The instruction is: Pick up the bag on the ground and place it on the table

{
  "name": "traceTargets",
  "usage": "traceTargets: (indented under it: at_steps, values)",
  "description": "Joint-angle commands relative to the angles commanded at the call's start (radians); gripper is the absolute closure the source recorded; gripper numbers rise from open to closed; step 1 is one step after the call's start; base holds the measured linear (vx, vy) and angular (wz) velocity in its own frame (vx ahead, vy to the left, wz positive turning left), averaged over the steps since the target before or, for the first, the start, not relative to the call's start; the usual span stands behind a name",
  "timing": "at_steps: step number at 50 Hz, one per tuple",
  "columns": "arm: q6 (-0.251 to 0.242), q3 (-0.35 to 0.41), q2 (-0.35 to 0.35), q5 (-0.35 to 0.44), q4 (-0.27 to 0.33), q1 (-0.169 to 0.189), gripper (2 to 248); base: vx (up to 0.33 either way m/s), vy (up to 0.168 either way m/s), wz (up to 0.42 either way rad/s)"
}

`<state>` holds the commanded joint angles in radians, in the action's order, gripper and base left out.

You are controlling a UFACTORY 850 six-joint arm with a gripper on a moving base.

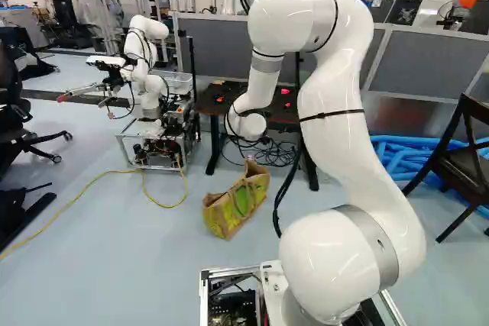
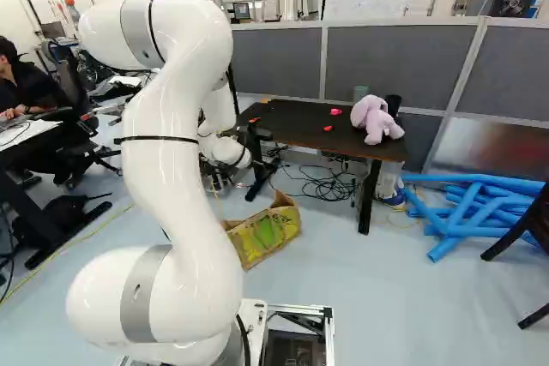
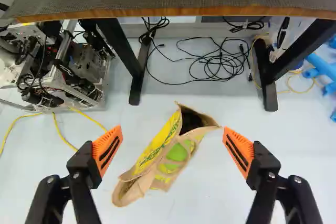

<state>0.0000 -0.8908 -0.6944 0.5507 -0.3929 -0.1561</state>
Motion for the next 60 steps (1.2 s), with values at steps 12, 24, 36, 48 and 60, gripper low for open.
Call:
traceTargets:
  at_steps: [12, 24, 36, 48, 60]
  values:
    - [0.000, -0.075, -0.073, -0.038, -0.055, -0.017, 3, 0.000, 0.000, 0.000]
    - [0.000, -0.146, -0.142, -0.076, -0.110, -0.029, 3, 0.000, 0.000, 0.000]
    - [0.000, -0.216, -0.208, -0.115, -0.165, -0.039, 3, 0.000, 0.000, 0.000]
    - [0.000, -0.289, -0.275, -0.157, -0.221, -0.047, 3, 0.000, 0.000, 0.000]
    - [0.000, -0.360, -0.338, -0.199, -0.274, -0.050, 3, 0.000, 0.000, 0.000]
